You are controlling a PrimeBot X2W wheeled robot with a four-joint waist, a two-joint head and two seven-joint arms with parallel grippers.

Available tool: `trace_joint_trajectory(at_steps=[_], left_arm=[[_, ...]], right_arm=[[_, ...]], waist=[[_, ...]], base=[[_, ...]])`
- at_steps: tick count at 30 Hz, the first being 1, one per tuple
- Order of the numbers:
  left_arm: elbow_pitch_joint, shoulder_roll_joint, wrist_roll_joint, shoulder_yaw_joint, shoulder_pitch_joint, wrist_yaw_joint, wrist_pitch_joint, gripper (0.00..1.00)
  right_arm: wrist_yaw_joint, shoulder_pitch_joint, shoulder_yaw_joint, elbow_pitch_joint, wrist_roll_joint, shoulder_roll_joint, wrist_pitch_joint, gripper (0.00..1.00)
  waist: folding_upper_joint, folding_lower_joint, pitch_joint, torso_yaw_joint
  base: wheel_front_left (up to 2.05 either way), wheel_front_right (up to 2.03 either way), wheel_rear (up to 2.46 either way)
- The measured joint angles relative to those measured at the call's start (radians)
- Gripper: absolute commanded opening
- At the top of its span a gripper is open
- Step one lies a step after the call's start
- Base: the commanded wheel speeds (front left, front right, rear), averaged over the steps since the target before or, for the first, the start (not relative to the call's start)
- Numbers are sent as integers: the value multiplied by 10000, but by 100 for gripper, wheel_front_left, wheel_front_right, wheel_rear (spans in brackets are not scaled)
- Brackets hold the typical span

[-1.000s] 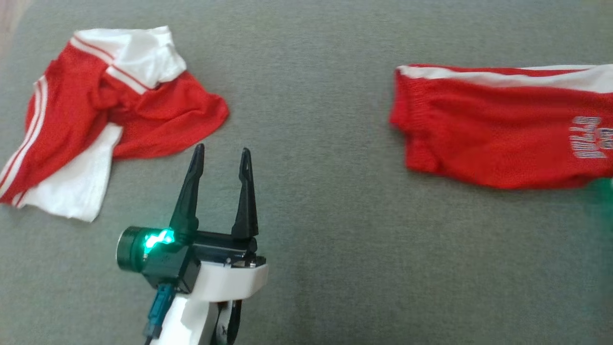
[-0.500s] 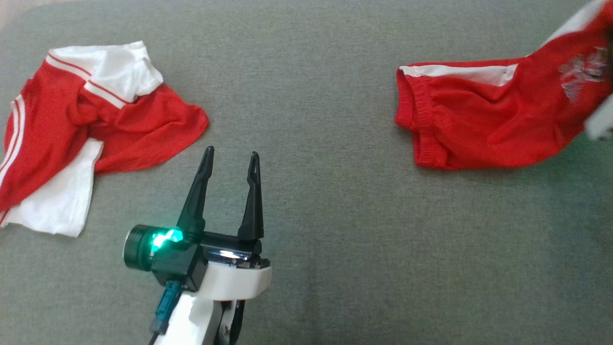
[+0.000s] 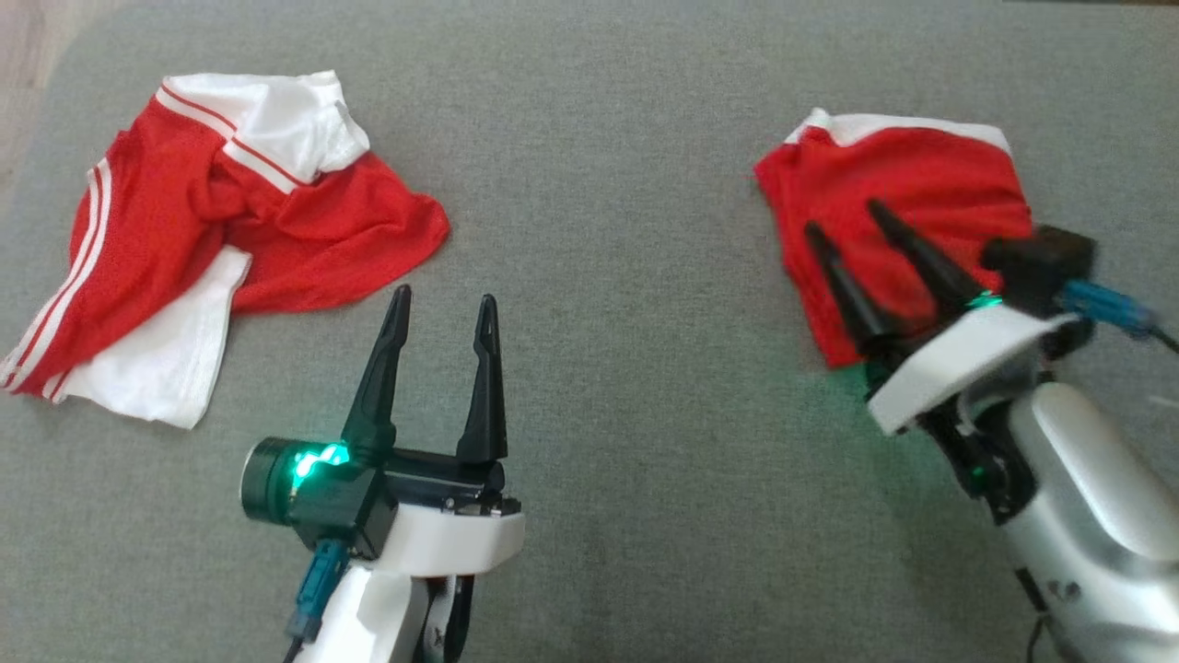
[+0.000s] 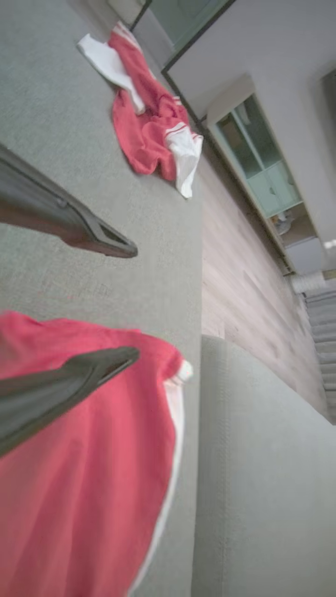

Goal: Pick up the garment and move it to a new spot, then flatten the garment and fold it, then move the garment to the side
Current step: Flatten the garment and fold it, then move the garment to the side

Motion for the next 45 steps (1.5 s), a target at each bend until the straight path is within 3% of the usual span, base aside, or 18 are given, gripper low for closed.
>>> trace_joint_trajectory(at_steps=[7, 15, 24, 35, 45], left_arm=[[-63, 0, 4, 173, 212, 36, 0, 100], [-251, 2, 19, 477, 691, 21, 0, 100], [-330, 6, 81, 878, 1809, -36, 0, 100], [-291, 21, 234, 1590, 3576, -50, 0, 100], [-100, 29, 516, 1733, 3664, -226, 0, 100]], right_arm=[[0, 657, -2006, -984, -384, 4, -1032, 100], [0, 2284, -3536, -849, -1012, -148, -2042, 100], [0, 3576, -2894, -497, -1975, 38, -2654, 100], [0, 4932, -2633, -514, -3003, 1003, -2654, 100], [0, 5035, -2711, -522, -3258, 1221, -2654, 100]], waist=[[0, 0, -329, -72], [0, 0, -743, -388], [0, -1, -1500, -662], [0, -3, -2736, -1096], [0, 0, -2963, -1180]], base=[[0, 0, 0], [0, 0, 0], [0, 0, 0], [0, 0, 0], [0, 0, 0]])
